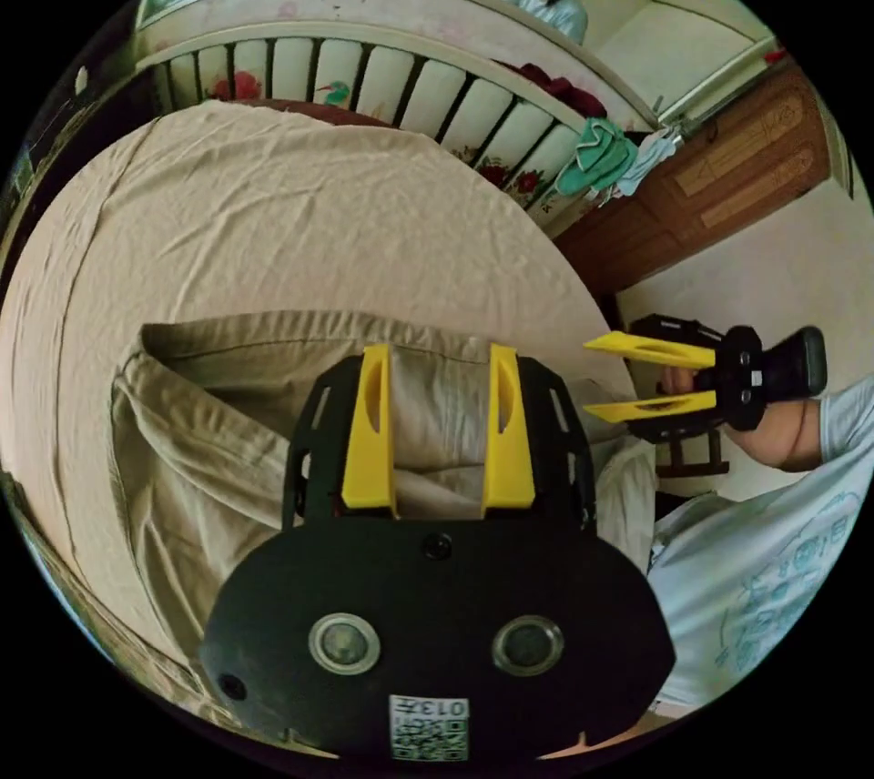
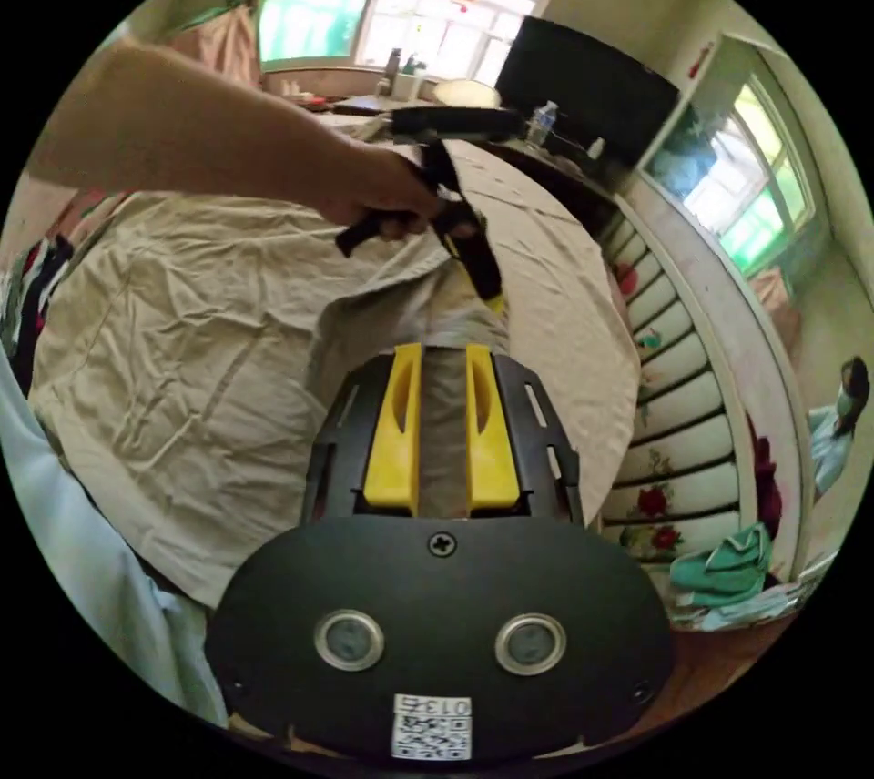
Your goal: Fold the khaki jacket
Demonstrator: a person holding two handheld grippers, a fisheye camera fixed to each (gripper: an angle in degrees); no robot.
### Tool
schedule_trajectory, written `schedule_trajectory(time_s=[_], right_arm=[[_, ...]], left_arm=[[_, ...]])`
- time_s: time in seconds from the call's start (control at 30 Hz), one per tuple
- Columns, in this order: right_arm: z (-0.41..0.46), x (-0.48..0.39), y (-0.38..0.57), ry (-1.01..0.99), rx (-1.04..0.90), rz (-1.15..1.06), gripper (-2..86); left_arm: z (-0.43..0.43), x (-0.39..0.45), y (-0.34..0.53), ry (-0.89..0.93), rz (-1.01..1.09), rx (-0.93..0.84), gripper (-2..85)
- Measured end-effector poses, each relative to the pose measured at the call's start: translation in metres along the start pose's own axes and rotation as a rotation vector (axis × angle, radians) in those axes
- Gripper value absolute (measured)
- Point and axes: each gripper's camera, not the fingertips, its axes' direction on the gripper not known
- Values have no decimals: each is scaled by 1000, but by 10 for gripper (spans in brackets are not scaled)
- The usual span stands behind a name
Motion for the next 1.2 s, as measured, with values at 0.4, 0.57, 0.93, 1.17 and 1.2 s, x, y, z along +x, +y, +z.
schedule_trajectory(time_s=[0.4,0.57,0.93,1.17,1.2], right_arm=[[-5,-55,6,-69,-44,-271,27],[17,-155,41,254,-50,-696,58],[-25,-141,43,150,16,-666,49],[-56,-21,20,-69,49,-179,38],[-49,6,17,-129,10,-87,32]], left_arm=[[10,5,28,-212,17,15,7],[-26,5,62,-78,-46,236,132],[40,0,41,-295,29,-73,52],[-18,-71,136,27,-257,351,50],[-19,-76,143,37,-278,365,50]])
